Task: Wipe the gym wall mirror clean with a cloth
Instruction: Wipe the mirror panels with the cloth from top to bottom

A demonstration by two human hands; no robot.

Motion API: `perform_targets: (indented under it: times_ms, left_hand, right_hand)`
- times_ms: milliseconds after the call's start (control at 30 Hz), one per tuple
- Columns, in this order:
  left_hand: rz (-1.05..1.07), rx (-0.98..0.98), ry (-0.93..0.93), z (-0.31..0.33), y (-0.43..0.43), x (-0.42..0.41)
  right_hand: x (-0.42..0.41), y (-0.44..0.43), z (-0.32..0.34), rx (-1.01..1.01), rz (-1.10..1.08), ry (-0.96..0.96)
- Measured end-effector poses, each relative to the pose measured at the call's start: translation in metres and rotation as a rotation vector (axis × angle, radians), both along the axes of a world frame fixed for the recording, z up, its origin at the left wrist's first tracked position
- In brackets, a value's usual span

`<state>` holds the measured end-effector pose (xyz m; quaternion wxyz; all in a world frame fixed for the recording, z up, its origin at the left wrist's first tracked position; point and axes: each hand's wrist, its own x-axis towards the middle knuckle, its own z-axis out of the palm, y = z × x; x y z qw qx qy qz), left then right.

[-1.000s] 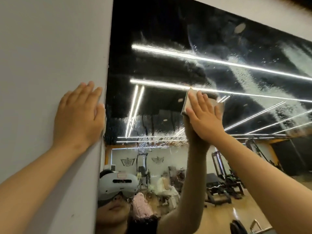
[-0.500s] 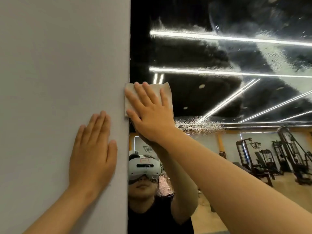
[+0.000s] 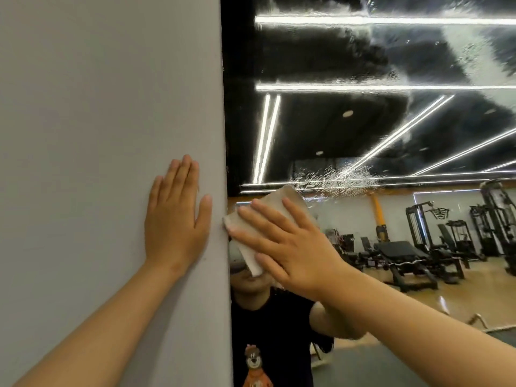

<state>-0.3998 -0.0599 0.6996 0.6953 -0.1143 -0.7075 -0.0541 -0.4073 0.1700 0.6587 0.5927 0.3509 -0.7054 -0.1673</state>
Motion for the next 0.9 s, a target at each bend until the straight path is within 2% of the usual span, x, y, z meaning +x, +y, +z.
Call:
perform_targets:
  times_ms: [67, 233, 367, 500, 633, 767, 900]
  left_hand:
    - [0.006, 0.001, 0.001, 0.000, 0.000, 0.001]
    - [0.022, 0.008, 0.016, -0.002, 0.000, -0.001]
    - [0.022, 0.007, 0.010, -0.001, 0.000, -0.004]
    - [0.025, -0.002, -0.013, -0.007, 0.001, -0.004]
    - [-0.054, 0.039, -0.063, -0.052, 0.021, 0.005]
    - [-0.081, -0.004, -0.084, -0.087, 0.034, 0.005]
    - [-0.063, -0.015, -0.072, -0.090, 0.032, 0.003]
  right_hand:
    - [-0.003, 0.015, 0.031, -0.065, -0.047, 0.003]
    - [0.001, 0.046, 0.126, -0.405, -0.143, -0.068]
    - [0.002, 0.036, 0.125, -0.505, -0.148, -0.086]
    - [-0.001, 0.034, 0.087, -0.429, -0.161, -0.037]
    - [-0.002, 0.044, 0.026, -0.304, -0.115, -0.025]
    - [0.002, 0.070, -0.036, -0.142, -0.118, -0.017]
    - [0.001, 0.091, -0.027, -0.065, -0.119, -0.029]
